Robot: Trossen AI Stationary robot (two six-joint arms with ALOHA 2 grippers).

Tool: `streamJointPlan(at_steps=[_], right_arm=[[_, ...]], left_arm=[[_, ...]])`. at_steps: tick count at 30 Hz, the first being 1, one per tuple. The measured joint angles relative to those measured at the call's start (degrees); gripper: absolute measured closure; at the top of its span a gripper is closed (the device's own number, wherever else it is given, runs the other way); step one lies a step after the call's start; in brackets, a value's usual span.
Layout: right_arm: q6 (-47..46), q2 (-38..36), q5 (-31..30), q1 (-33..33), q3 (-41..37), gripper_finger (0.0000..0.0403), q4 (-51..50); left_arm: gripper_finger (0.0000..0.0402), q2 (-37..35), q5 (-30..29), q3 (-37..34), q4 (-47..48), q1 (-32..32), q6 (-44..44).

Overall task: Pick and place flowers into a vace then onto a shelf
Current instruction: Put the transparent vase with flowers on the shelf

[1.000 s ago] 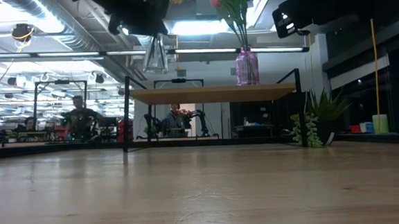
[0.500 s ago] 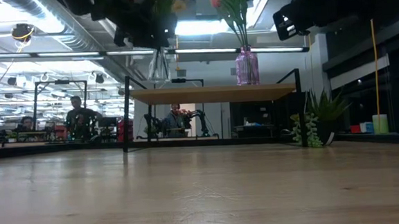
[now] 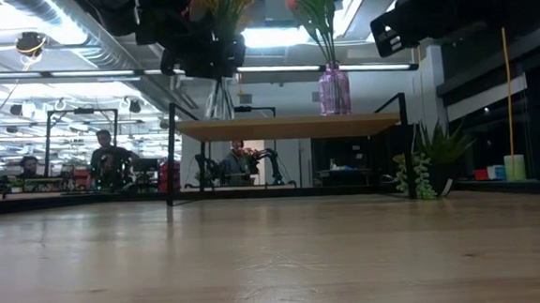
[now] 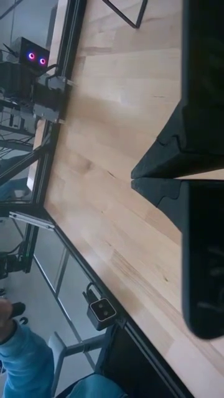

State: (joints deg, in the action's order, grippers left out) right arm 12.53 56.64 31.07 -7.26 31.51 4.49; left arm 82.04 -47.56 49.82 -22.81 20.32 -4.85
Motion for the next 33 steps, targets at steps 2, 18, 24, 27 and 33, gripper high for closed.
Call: streamJointPlan(at_steps=[2,18,24,27,33], right_arm=[[-0.02,0.0,0.0,-0.01,0.0,0.0398,0.16],[-0.02,0.0,0.0,-0.01,0.0,0.0398,0.33],[-0.21,0.0,0.0,-0.01,0.0,0.0398,0.33],[-0.24,0.0,0.0,-0.01,0.0,0.0398,0.23],[-0.24,0.0,0.0,0.0,0.0,0.0398,0.09]], left_arm=[[0.0293,0.29,1.33,0.0,-0.16,0.54,-0.66],[0.0227,1.46,3.73,0.0,-0.15,2.25,-2.92],[0.0166,1.46,3.75,0.0,-0.17,2.23,-2.15],[0.016,1.46,3.73,0.0,-0.16,1.93,-1.78],[0.0162,0.25,3.4,0.0,-0.57,0.3,2.1]])
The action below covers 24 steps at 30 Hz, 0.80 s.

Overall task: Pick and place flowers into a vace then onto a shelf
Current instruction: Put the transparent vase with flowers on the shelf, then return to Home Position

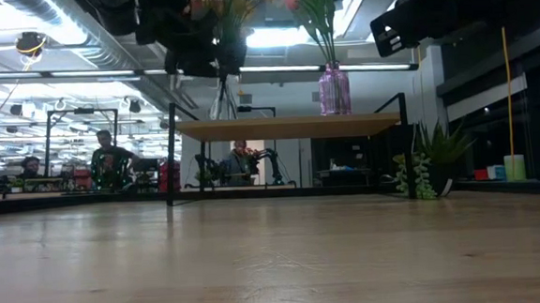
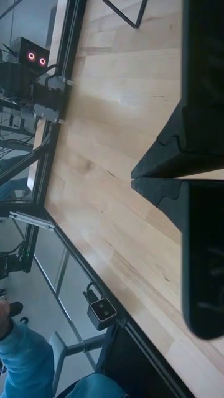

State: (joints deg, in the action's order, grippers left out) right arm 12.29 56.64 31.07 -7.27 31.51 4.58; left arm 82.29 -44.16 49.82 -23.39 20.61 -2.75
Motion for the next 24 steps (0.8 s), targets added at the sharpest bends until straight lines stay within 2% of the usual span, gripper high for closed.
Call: streamJointPlan(at_steps=[11,16,24], right_arm=[[-0.04,0.0,0.0,0.0,0.0,0.0398,0.02],[-0.78,0.0,0.0,0.0,0.0,0.0398,0.02],[-1.49,0.0,0.0,0.0,0.0,0.0398,-0.02]], left_arm=[[0.0162,-2.62,-5.59,0.0,0.94,-3.79,4.62],[0.0162,-3.48,-10.81,0.0,4.0,-4.79,5.76],[0.0162,-5.41,-12.91,0.0,4.8,-6.9,7.72]])
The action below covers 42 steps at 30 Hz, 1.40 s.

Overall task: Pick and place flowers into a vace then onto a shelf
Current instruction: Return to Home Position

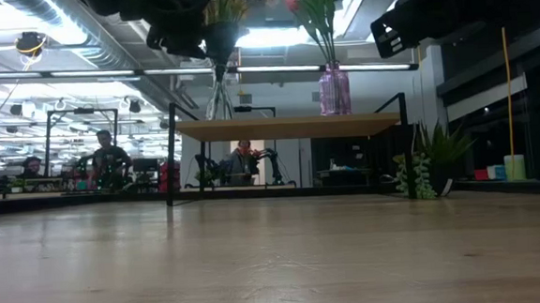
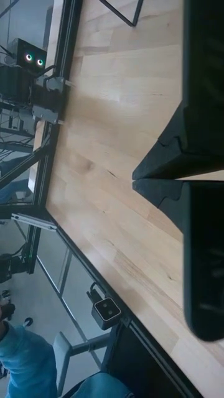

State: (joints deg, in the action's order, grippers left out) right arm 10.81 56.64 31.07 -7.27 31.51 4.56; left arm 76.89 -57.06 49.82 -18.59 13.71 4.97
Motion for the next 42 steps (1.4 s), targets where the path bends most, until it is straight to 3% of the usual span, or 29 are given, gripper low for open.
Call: streamJointPlan(at_steps=[16,22,27,29,34,39,42], right_arm=[[-0.2,0.0,0.02,0.0,0.0,0.0398,-0.15],[-0.22,0.0,0.02,0.0,0.0,0.0398,-0.17],[-1.44,-0.02,0.02,0.0,0.0,0.0398,-0.17],[-2.97,-0.37,0.02,0.02,0.0,0.0398,-0.24],[-3.04,-2.89,-1.81,0.02,0.0,0.0398,-0.2],[-3.03,-6.72,-6.63,-0.02,0.02,0.0398,-0.25],[-2.97,-9.62,-6.6,0.02,0.03,0.0398,-1.93]], left_arm=[[0.0162,-1.95,-5.02,0.0,2.41,-4.47,4.39],[0.0162,-4.17,-5.95,-0.33,12.04,-10.55,-2.26],[0.0185,-5.17,-12.38,-4.33,12.79,-18.8,-4.96],[0.0206,-6.11,-10.2,-5.88,12.75,-22.51,-4.62],[0.0267,-8.53,1.51,-8.45,13.26,-28.91,-1.77],[0.033,-13.39,10.72,-10.9,13.19,-29.37,-1.31],[0.0366,-17.37,20.13,-14.52,10.95,-27.55,-1.44]])
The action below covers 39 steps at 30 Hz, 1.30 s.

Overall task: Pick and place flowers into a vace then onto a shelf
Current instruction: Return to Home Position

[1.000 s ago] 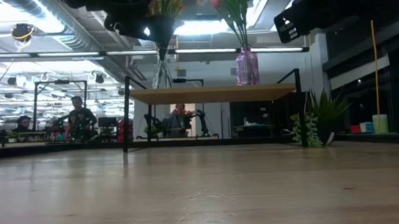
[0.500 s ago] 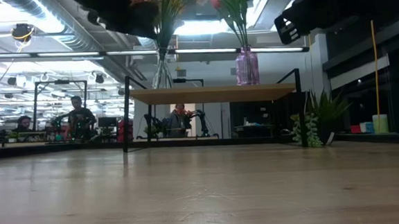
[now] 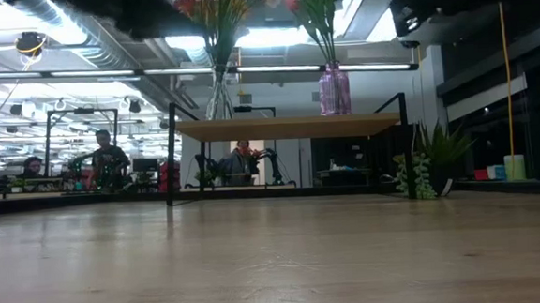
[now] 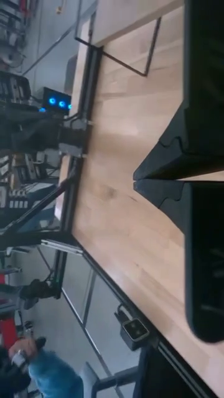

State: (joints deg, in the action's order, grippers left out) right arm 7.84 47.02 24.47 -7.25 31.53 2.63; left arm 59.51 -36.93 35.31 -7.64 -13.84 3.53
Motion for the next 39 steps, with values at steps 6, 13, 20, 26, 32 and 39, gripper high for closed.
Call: streamJointPlan(at_steps=[6,13,20,26,32,39], right_arm=[[0.2,-6.4,0.01,-0.02,0.02,0.0398,-8.21],[1.42,-10.18,0.03,-0.01,-4.14,0.0398,-6.2],[1.75,-16.72,-0.9,-1.8,-7.08,0.0398,-5.2],[1.73,-24.59,-0.9,-3.07,-9.66,0.0398,-8.25],[4.45,-31.5,-0.98,-3.94,-15.87,0.0398,-8.4],[4.4,-39.88,-1.01,-5.65,-18.19,0.0398,-12.42]], left_arm=[[0.0397,-8.45,6.28,-13.14,-13.65,2.78,1.78],[0.0399,-20.55,11.34,-27.37,-26.23,5.42,4.12],[0.04,-35.05,11.31,-33.01,-22.0,5.26,4.96],[0.04,-46.27,9.38,-34.86,-11.74,5.26,5.21],[0.04,-54.8,9.36,-34.84,-4.37,5.26,6.13],[0.0399,-59.48,9.03,-34.84,2.27,5.35,5.81]])
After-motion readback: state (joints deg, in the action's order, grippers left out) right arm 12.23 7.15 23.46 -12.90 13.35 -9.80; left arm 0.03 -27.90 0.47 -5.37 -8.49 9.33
